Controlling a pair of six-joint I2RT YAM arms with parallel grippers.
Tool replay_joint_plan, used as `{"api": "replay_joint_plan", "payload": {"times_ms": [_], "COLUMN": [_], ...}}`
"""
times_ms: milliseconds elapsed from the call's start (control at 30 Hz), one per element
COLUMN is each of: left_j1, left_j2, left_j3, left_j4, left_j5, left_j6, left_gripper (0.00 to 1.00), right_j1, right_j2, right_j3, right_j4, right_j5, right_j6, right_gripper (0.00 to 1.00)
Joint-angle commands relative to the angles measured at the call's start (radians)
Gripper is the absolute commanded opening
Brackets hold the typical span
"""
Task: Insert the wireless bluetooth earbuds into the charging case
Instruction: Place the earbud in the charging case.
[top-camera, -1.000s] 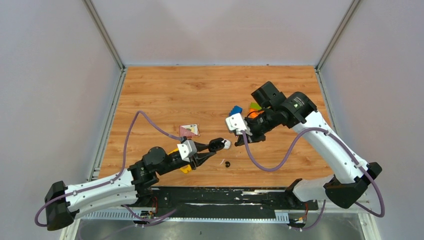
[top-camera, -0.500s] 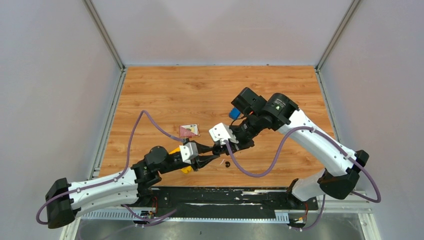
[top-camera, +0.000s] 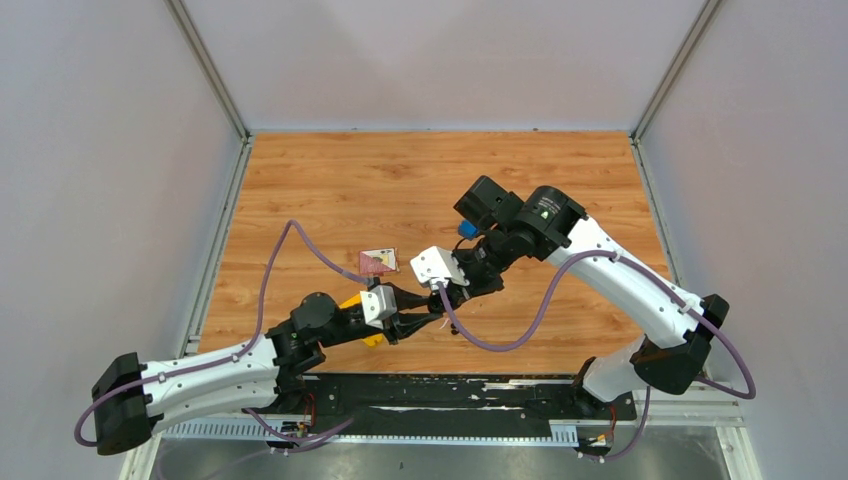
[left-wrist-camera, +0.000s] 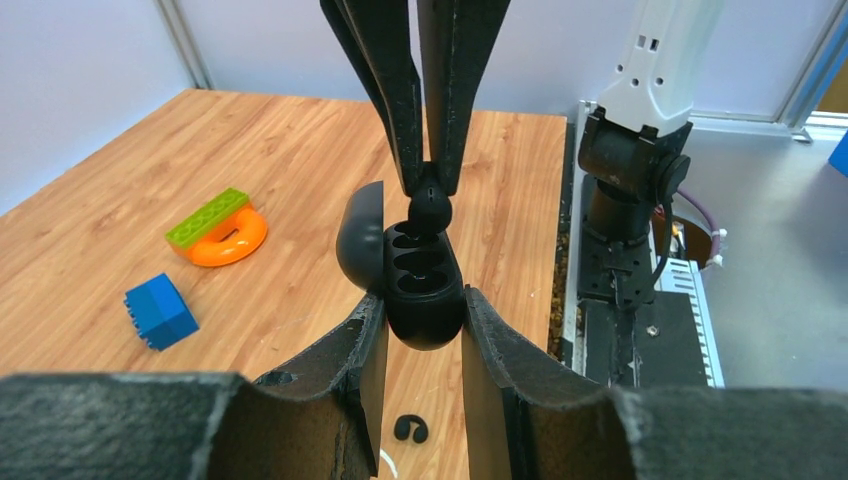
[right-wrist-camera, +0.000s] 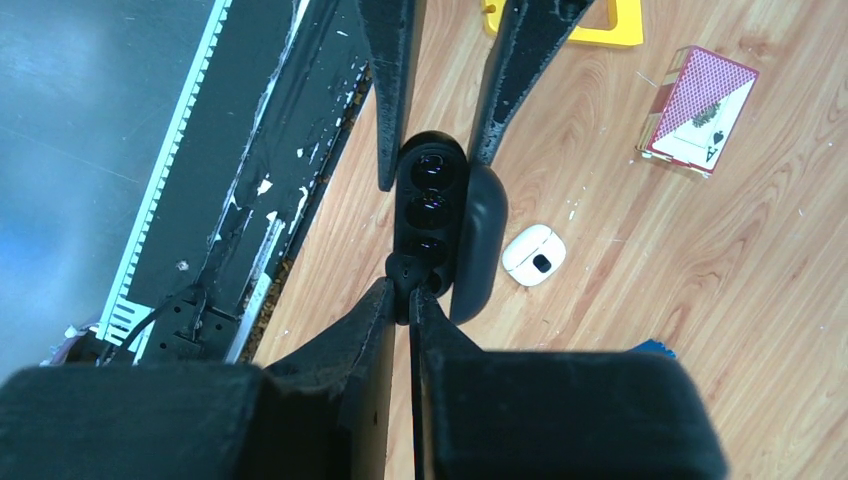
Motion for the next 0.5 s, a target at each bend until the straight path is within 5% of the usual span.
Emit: {"api": "replay_joint_plan", "payload": {"times_ms": [0,467], "left_j1": [-0.006,-0.005], "left_j2": [0.006,-0.001], "left_j3": [0.001,-0.031], "left_j4": [0.076,0.165], "left_j5": [0.022,-0.006], "left_j6": [-0.022,-0.058], "left_gripper": [0.0,0.0], "right_j1": [0.004,0.004], "right_j2": [-0.017,-0.006], "right_j3": [0.017,0.027], "right_j4": [0.041,0.041], "right_j5": [0.02,-0.014], "right_j6": [0.011,0.032], "right_gripper": [0.08,0.09]}}
